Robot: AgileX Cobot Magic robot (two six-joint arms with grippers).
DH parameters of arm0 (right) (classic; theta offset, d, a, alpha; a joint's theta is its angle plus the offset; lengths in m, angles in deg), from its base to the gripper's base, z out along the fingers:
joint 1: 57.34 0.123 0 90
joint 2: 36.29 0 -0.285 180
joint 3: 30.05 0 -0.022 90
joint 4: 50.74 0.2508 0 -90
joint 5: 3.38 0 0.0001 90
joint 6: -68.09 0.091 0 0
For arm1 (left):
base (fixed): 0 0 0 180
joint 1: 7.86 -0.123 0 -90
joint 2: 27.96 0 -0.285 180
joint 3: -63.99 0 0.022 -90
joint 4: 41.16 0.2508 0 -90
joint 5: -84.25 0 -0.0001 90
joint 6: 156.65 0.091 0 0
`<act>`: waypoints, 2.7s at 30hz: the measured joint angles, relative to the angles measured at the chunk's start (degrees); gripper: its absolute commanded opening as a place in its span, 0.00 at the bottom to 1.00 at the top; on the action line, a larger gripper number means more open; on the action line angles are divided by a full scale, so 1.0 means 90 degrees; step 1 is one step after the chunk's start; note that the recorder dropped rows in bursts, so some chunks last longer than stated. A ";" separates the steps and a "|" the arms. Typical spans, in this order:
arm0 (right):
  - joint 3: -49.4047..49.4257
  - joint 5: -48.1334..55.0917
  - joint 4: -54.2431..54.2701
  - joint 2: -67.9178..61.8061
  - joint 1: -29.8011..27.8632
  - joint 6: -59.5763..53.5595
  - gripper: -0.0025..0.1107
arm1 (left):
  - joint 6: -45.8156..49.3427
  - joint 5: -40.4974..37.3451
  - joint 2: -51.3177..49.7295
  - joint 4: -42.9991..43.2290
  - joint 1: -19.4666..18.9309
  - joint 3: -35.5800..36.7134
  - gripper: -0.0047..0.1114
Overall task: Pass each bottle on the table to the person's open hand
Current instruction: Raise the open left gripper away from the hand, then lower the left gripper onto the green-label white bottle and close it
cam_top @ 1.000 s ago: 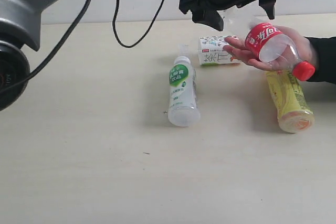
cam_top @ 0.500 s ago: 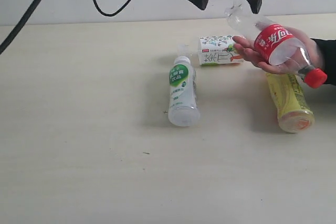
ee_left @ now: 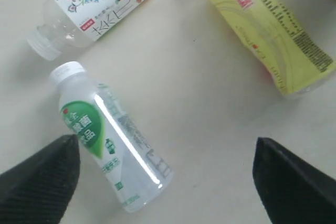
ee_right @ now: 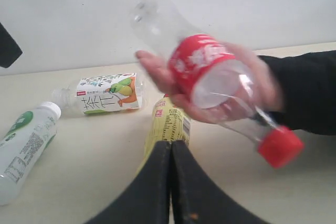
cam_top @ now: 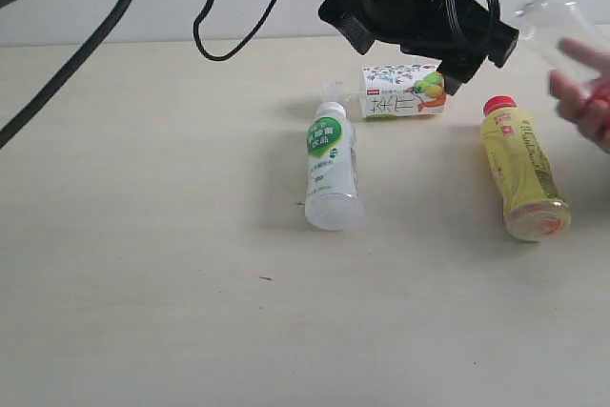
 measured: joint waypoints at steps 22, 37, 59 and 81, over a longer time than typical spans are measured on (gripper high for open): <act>0.0000 0.0000 0.0000 0.0000 0.0000 0.0000 0.02 | -0.0102 0.0000 0.1399 0.1002 0.0128 0.1425 0.05; 0.0000 0.0000 0.0000 0.0000 0.0000 0.0000 0.02 | -0.1330 0.0000 0.1539 0.1057 -0.0016 0.1549 0.05; 0.0000 0.0000 0.0000 0.0000 0.0000 0.0000 0.02 | -0.2807 0.0799 -0.0350 0.0848 -0.0559 0.1559 0.94; 0.0000 0.0000 0.0011 0.0000 0.0000 0.0000 0.02 | -0.3100 0.1423 -0.1453 0.0812 -0.0559 0.1584 0.70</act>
